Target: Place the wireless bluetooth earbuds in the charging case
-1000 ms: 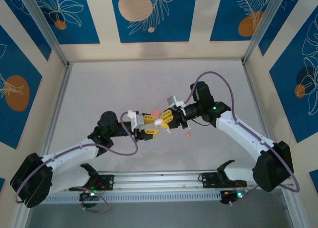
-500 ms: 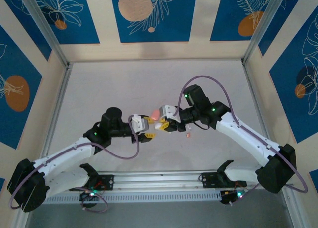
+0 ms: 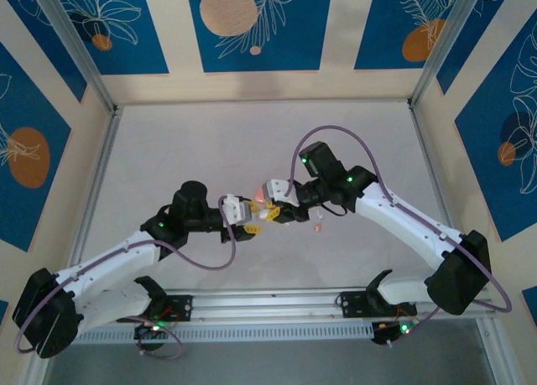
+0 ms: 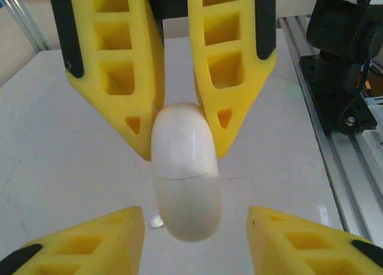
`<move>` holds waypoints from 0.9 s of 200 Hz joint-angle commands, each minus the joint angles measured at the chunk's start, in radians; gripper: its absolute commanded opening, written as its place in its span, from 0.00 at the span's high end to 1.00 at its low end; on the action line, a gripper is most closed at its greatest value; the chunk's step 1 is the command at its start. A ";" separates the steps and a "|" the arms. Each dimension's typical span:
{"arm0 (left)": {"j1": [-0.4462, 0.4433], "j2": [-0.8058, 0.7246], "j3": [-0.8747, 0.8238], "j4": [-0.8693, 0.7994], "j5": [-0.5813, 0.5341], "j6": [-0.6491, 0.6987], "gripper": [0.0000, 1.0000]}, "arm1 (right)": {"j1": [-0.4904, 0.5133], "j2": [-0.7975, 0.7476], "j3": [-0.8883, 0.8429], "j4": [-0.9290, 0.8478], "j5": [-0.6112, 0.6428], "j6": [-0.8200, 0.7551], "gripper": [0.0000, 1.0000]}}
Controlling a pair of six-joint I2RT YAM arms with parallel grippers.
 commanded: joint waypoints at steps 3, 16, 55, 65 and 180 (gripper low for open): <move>-0.007 -0.001 0.028 0.014 0.039 0.000 0.53 | 0.016 0.018 0.036 -0.031 -0.047 -0.020 0.85; -0.007 0.001 0.030 0.015 0.042 -0.001 0.54 | 0.020 0.026 0.040 -0.029 -0.047 -0.021 0.85; -0.009 0.001 0.029 0.020 0.047 -0.009 0.63 | 0.030 0.039 0.042 -0.020 -0.050 -0.020 0.85; -0.009 0.001 0.029 0.017 0.045 -0.008 0.64 | 0.030 0.040 0.042 -0.018 -0.051 -0.020 0.85; -0.009 -0.013 0.014 0.051 0.042 -0.036 0.76 | -0.029 -0.009 -0.026 0.080 -0.030 0.081 0.56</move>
